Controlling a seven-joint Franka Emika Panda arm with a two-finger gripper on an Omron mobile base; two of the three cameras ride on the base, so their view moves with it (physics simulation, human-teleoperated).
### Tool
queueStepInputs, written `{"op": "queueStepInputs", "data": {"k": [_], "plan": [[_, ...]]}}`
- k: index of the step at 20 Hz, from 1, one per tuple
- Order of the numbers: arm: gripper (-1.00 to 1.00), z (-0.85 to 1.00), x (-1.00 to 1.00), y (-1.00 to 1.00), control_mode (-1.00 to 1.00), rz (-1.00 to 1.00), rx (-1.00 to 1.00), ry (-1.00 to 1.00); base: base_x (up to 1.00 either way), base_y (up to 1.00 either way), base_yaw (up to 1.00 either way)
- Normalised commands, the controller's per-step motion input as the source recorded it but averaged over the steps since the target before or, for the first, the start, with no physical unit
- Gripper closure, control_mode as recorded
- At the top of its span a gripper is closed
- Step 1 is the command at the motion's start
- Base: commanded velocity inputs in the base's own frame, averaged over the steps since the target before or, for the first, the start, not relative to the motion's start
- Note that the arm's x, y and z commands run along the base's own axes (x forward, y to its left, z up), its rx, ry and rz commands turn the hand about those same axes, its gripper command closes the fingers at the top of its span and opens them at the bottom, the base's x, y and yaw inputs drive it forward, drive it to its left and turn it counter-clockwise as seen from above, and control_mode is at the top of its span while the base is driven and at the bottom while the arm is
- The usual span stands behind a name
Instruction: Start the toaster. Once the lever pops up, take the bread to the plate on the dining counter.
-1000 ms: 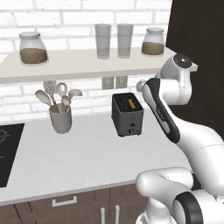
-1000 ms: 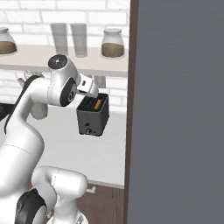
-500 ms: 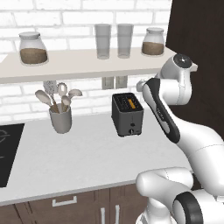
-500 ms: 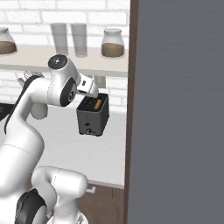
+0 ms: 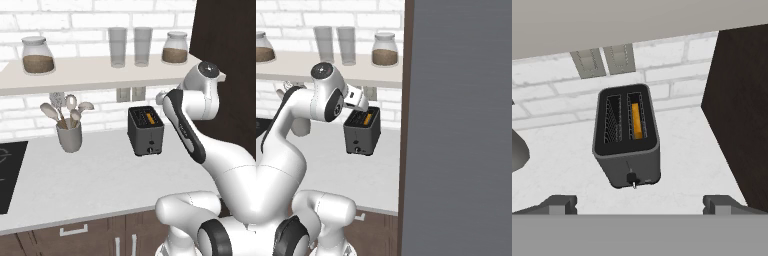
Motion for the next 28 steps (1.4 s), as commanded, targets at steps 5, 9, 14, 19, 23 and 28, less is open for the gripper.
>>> {"op": "queueStepInputs", "data": {"k": [5, 9, 14, 19, 23, 28], "plan": [[-1.00, 0.00, 0.00, 0.00, -1.00, 0.00, 0.00, 0.00, 0.00, 0.00, 0.00], [-1.00, 0.00, 0.00, 0.00, -1.00, 0.00, 0.00, 0.00, 0.00, 0.00, 0.00], [-1.00, 0.00, 0.00, 0.00, -1.00, 0.00, 0.00, 0.00, 0.00, 0.00, 0.00], [-1.00, 0.00, 0.00, 0.00, -1.00, 0.00, 0.00, 0.00, 0.00, 0.00, 0.00], [-1.00, 0.00, 0.00, 0.00, -1.00, 0.00, 0.00, 0.00, 0.00, 0.00, 0.00], [-1.00, 0.00, 0.00, 0.00, -1.00, 0.00, 0.00, 0.00, 0.00, 0.00, 0.00]]}}
